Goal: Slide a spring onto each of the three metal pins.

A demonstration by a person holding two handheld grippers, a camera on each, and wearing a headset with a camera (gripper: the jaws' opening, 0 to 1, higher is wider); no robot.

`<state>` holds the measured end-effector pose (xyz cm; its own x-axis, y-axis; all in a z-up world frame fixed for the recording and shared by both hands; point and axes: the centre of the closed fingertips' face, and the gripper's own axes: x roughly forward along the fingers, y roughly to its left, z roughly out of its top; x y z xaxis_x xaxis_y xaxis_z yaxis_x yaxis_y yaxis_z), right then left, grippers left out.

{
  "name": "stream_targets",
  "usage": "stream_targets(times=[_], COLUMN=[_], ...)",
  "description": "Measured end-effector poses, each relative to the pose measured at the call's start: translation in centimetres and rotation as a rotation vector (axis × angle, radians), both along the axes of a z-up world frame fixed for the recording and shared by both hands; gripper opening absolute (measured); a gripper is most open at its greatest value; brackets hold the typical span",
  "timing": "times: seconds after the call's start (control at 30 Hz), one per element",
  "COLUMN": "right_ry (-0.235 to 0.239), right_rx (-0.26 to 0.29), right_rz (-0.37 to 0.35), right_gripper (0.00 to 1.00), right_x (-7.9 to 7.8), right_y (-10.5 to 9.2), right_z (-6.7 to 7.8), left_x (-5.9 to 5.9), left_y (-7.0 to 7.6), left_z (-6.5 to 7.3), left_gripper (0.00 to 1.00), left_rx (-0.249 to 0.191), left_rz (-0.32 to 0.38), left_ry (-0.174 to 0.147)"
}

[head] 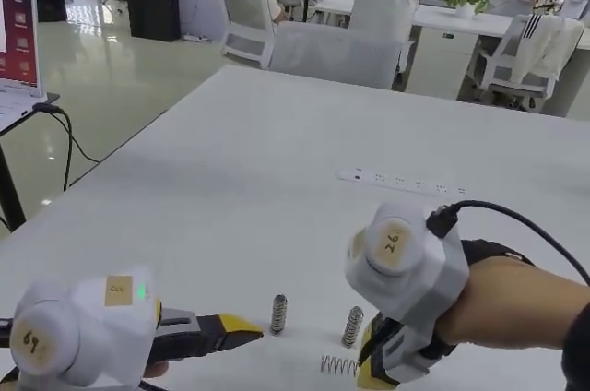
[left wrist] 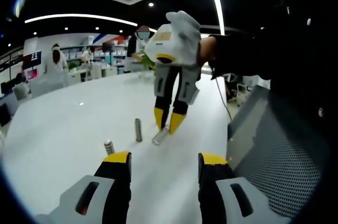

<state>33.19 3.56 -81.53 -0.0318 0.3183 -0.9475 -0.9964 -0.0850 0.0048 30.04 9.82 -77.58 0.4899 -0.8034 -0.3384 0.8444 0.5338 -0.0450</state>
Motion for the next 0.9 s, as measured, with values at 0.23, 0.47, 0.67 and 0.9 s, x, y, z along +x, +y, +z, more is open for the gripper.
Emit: stream_targets(times=[0.23, 0.47, 0.67, 0.9], right_ry=[-0.008, -0.021, -0.034, -0.042], right_rx=[0.018, 0.032, 0.049, 0.062], right_rz=[0.044, 0.080, 0.100, 0.123], right_gripper=[0.08, 0.08, 0.08, 0.08], right_x=[-0.8, -1.4, -1.8, -2.2], right_y=[1.1, 1.9, 2.5, 3.2], right_z=[1.6, 3.0, 3.6, 4.2], left_x=[0.5, 0.8, 0.9, 0.8], left_y=[-0.6, -1.0, -1.4, -1.8], left_z=[0.6, 0.9, 1.3, 1.5], left_gripper=[0.38, 0.32, 0.28, 0.23], left_rx=[-0.001, 0.010, 0.013, 0.011], left_rz=[-0.026, -0.050, -0.068, -0.085], left_ry=[-0.021, -0.036, -0.053, -0.053])
